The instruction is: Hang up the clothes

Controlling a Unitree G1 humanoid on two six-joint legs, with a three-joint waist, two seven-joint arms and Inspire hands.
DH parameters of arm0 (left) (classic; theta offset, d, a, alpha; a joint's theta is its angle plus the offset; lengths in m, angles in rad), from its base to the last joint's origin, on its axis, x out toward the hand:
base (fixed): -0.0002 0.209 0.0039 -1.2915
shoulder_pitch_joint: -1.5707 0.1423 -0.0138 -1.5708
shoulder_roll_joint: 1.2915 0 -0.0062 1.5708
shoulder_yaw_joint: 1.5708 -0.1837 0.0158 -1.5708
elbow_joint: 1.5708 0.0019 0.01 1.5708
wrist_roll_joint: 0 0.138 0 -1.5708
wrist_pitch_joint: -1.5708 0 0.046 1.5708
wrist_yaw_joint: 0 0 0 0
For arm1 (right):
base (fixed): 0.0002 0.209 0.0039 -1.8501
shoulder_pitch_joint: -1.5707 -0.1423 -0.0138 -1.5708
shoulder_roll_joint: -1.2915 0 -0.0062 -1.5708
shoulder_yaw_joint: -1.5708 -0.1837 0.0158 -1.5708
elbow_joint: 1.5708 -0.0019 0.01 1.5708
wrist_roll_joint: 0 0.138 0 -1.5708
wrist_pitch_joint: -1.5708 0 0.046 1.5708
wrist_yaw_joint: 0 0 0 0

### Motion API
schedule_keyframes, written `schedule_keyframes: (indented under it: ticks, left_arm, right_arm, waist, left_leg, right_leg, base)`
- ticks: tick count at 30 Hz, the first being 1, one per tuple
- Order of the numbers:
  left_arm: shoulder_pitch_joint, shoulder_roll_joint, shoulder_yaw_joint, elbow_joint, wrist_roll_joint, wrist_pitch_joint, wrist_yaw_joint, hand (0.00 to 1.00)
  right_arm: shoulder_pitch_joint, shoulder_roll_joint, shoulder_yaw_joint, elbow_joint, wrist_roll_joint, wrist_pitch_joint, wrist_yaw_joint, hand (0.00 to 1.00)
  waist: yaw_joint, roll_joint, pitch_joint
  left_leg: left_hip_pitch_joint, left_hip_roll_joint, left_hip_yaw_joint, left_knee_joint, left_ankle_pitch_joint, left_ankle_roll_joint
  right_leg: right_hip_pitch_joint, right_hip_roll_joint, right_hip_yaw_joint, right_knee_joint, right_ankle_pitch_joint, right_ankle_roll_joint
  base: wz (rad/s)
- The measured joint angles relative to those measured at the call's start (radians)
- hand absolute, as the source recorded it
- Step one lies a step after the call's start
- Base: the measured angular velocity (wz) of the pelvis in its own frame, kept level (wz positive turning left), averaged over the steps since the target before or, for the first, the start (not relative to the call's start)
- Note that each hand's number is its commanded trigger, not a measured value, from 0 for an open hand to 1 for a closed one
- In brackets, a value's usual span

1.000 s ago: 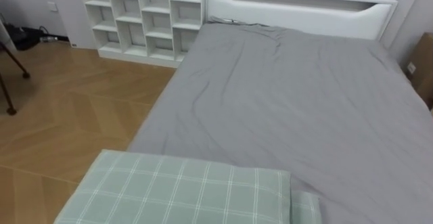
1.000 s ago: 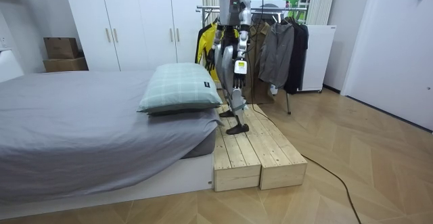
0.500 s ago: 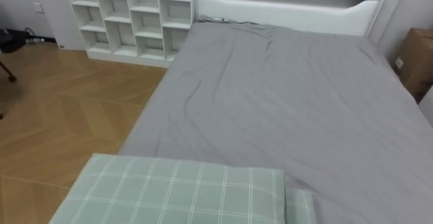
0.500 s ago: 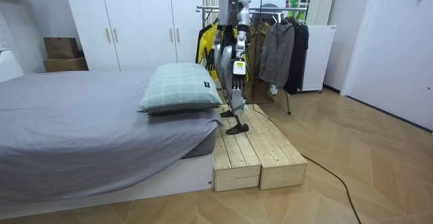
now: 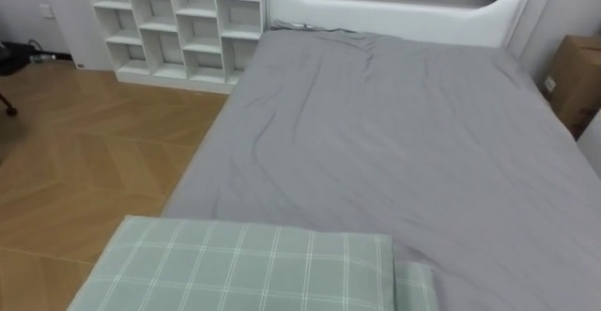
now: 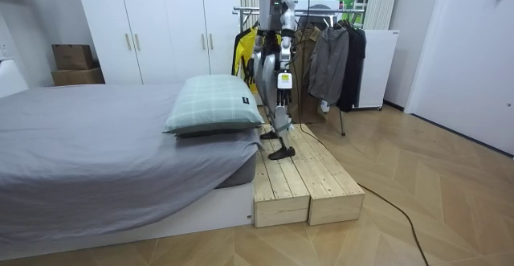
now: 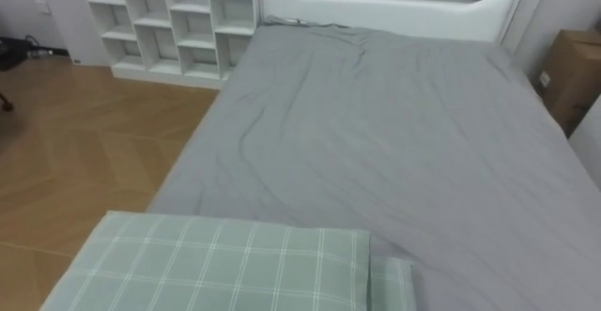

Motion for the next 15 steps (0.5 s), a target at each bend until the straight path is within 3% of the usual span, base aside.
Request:
schedule_keyframes:
  ticks: [15]
  left_arm:
    - [-0.001, -0.002, 0.001, 0.0, 0.0, 0.005, 0.001, 0.0]
  right_arm:
    - [-0.002, -0.003, -0.006, -0.002, 0.003, 0.008, 0.002, 0.0]
  waist:
    - [0.001, 0.01, 0.0003]
  left_leg:
    - [0.018, 0.002, 0.0, -0.001, -0.002, 0.003]
  right_leg:
    - [0.013, 0.0, 0.005, 0.014, 0.0, 0.0]
  base:
    - [0.0]
